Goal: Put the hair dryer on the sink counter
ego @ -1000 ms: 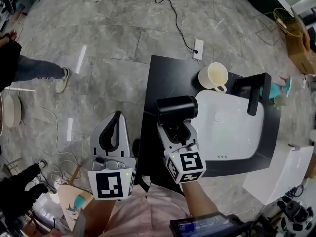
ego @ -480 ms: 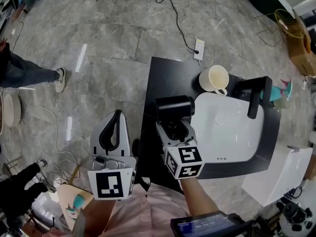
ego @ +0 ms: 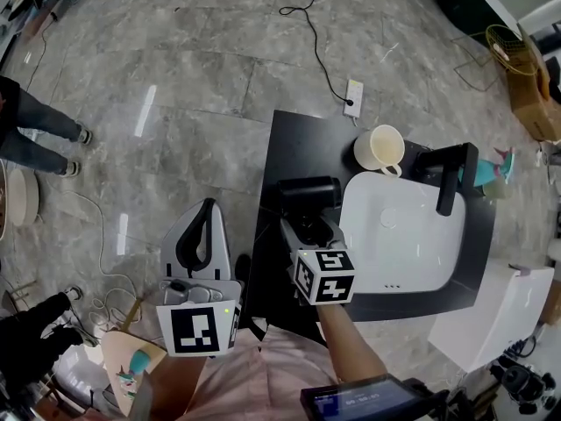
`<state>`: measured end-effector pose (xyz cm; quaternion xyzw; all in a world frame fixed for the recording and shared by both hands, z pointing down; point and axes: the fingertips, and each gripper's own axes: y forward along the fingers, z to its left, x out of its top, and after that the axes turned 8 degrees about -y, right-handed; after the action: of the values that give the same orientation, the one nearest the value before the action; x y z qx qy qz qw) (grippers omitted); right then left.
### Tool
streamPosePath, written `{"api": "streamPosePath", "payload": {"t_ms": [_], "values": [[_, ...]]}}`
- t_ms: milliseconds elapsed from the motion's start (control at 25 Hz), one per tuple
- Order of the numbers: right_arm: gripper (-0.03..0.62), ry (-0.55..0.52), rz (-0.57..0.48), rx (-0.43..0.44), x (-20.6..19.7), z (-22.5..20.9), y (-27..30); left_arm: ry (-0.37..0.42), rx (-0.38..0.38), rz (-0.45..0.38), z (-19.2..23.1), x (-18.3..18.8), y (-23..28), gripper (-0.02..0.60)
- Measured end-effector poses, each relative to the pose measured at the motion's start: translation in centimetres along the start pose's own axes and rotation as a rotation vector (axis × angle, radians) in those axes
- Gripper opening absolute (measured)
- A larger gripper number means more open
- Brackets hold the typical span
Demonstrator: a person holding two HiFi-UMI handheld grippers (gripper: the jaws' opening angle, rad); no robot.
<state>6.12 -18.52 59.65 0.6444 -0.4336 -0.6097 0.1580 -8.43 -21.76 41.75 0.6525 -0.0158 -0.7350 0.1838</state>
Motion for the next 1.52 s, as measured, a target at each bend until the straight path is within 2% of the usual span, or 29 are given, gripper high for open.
{"api": "streamPosePath", "payload": {"t_ms": [320, 480, 600, 720, 880, 1000, 1120, 1160, 1240, 1520], "values": [[0.253, 0.027, 0.04, 0.012, -0.6, -0.2, 0.6, 0.002, 0.006, -0.024, 0.4, 0.8, -1.2, 0.009], [0.314, 0.049, 0.053, 0.044, -0.3, 0.3, 0.0, 0.005, 0.003, -0.042, 0.2, 1.6, -2.2, 0.009], [0.318, 0.071, 0.016, 0.023, 0.7, -0.1, -1.9, 0.01, 0.002, -0.069, 0.0, 2.8, -3.2, 0.009], [0.314, 0.067, -0.08, -0.004, 3.1, 0.2, -5.1, 0.009, -0.002, -0.118, -0.1, 4.9, -4.4, 0.009], [0.255, -0.04, -0.316, -0.035, 9.7, 2.7, -11.5, 0.022, -0.032, -0.224, -1.2, 9.5, -6.2, 0.009], [0.17, -0.167, -0.502, -0.076, 14.7, 5.0, -16.7, 0.038, -0.067, -0.288, -2.5, 12.7, -7.8, 0.009], [0.091, -0.241, -0.663, -0.121, 18.8, 6.2, -21.2, 0.056, -0.099, -0.366, -3.6, 15.9, -8.9, 0.009], [0.047, -0.261, -0.704, -0.137, 19.7, 6.5, -22.5, 0.061, -0.109, -0.393, -3.9, 16.9, -9.3, 0.009], [0.002, -0.302, -0.756, -0.165, 20.8, 7.1, -24.6, 0.068, -0.12, -0.432, -4.3, 18.5, -10.1, 0.009], [0.002, -0.376, -0.811, -0.223, 20.7, 8.4, -27.6, 0.062, -0.143, -0.478, -4.8, 19.9, -11.9, 0.009]]}}
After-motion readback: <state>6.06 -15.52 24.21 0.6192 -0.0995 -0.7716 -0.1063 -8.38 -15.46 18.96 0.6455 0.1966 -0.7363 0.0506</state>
